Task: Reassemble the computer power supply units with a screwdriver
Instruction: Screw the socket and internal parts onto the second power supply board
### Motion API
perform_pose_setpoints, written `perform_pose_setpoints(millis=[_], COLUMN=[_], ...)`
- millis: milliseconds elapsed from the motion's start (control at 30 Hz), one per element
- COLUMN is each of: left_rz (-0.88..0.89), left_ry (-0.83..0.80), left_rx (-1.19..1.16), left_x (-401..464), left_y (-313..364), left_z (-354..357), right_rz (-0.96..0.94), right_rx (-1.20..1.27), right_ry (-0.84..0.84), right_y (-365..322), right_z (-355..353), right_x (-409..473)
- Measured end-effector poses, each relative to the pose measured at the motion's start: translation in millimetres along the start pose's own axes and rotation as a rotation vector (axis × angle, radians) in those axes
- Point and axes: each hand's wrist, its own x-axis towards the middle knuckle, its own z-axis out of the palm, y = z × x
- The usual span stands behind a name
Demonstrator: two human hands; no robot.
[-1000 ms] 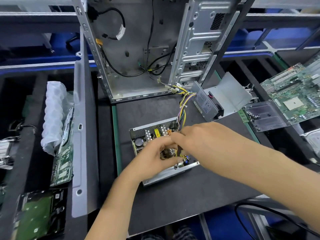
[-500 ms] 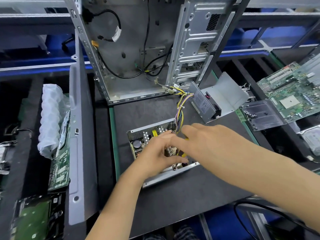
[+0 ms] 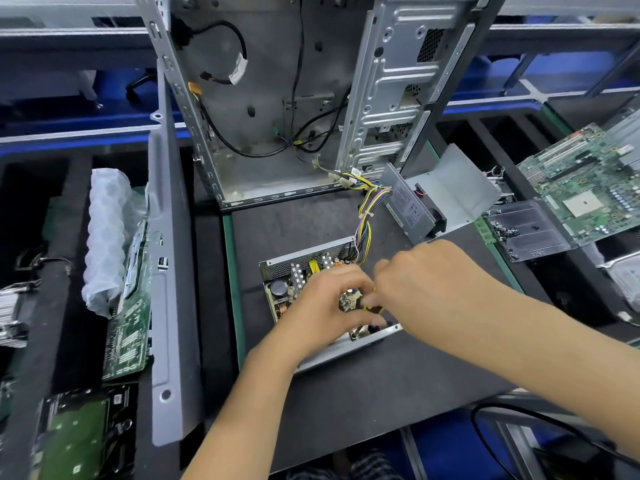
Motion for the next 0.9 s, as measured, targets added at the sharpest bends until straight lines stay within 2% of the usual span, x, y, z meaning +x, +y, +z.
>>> perform_pose_setpoints(millis=[167,267,333,400,433,500,567,600,767,900], left_rz=[0.02,-0.02,-0.027,-0.048,-0.053,-0.054,-0.009,-0.011,-0.061,-0.037], left_ry=[-0.102,-0.103,-0.085,-0.061,-0.027,0.153,0.335,0.357,0.168,-0.017], left_rx=[-0.061,-0.069,-0.049,-0.013,0.025,0.142,0.263,0.294,0.375,0.699], left_x=[-2,-8,-10,-13,-17,-30,-50,-61,-65,-24], left_y=[-3,-4,-3,0,1,3,4,4,4,6], left_z=[-2,0,1,-1,-1,-2,-3,-3,-11,-12], right_rz=[0.101,0.166,0.07,-0.015,-0.051,-0.082,-0.036,0.011,0.109,0.202], right_rx=[0.037,0.071,0.035,0.0,-0.017,-0.031,-0.042,-0.042,0.044,0.135], right_ry=[-0.083,-0.041,0.036,0.042,0.038,0.026,0.03,0.021,-0.004,0.04], right_y=[2,2,-3,-10,-12,-14,-11,-9,-7,14], right_z=[6,4,8,7,7,4,6,7,6,5], right_x=[2,-2,-4,-6,-6,-7,-6,-5,-4,-24])
